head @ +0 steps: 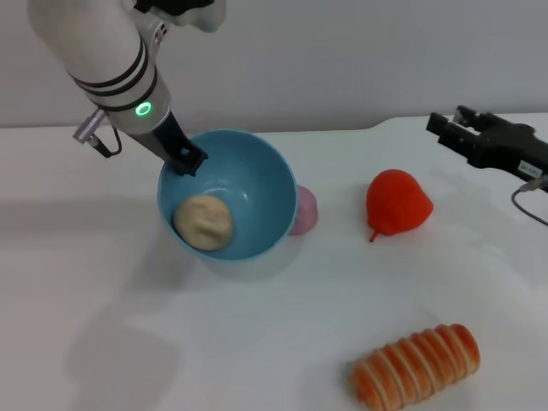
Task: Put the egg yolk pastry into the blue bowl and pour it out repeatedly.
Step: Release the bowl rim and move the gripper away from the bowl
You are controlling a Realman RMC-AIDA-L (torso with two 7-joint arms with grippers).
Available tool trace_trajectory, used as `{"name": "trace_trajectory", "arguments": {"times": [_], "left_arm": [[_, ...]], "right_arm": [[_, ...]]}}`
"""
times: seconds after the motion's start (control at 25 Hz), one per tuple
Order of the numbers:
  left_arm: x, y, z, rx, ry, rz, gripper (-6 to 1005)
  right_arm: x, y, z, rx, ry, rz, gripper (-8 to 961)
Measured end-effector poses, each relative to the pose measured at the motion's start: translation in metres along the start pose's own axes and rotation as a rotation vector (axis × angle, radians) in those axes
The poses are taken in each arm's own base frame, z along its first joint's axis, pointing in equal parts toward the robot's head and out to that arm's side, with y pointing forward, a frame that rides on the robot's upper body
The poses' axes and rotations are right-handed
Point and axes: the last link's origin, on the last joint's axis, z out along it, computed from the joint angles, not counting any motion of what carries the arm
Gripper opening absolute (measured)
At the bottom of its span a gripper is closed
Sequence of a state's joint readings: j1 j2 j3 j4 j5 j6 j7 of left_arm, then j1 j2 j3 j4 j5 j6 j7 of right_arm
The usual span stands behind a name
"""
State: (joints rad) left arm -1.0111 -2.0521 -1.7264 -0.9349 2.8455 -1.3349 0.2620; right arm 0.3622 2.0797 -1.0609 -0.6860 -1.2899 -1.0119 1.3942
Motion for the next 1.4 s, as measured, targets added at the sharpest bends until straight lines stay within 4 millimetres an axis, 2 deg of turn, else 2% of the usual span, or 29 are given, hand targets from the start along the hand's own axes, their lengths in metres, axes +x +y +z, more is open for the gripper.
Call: {"name": "trace_trajectory", "arguments": {"times": [0.2, 0.64, 0.84, 1.4], "left_arm": [[-0.009, -0.004, 0.005, -0.035, -0.027, -0.033, 0], [-0.031, 0.002, 0.029, -0.098, -0.111, -0.052, 0], [-0.036, 0.009, 0.039, -0.142, -0.121, -0.050, 0], [-0.041, 0.012, 0.056, -0.122, -0.109, -0.040, -1]], "right_arm": [[0.001, 0.001, 0.001, -0.004, 0.001, 0.003, 530], [-0.001, 0.003, 0.004, -0.013, -0.007, 0.002, 529], [-0.002, 0.005, 0.006, -0.021, -0.004, -0.001, 529], [-0.004, 0.005, 0.008, -0.025, -0.012, 0.001, 529]]}}
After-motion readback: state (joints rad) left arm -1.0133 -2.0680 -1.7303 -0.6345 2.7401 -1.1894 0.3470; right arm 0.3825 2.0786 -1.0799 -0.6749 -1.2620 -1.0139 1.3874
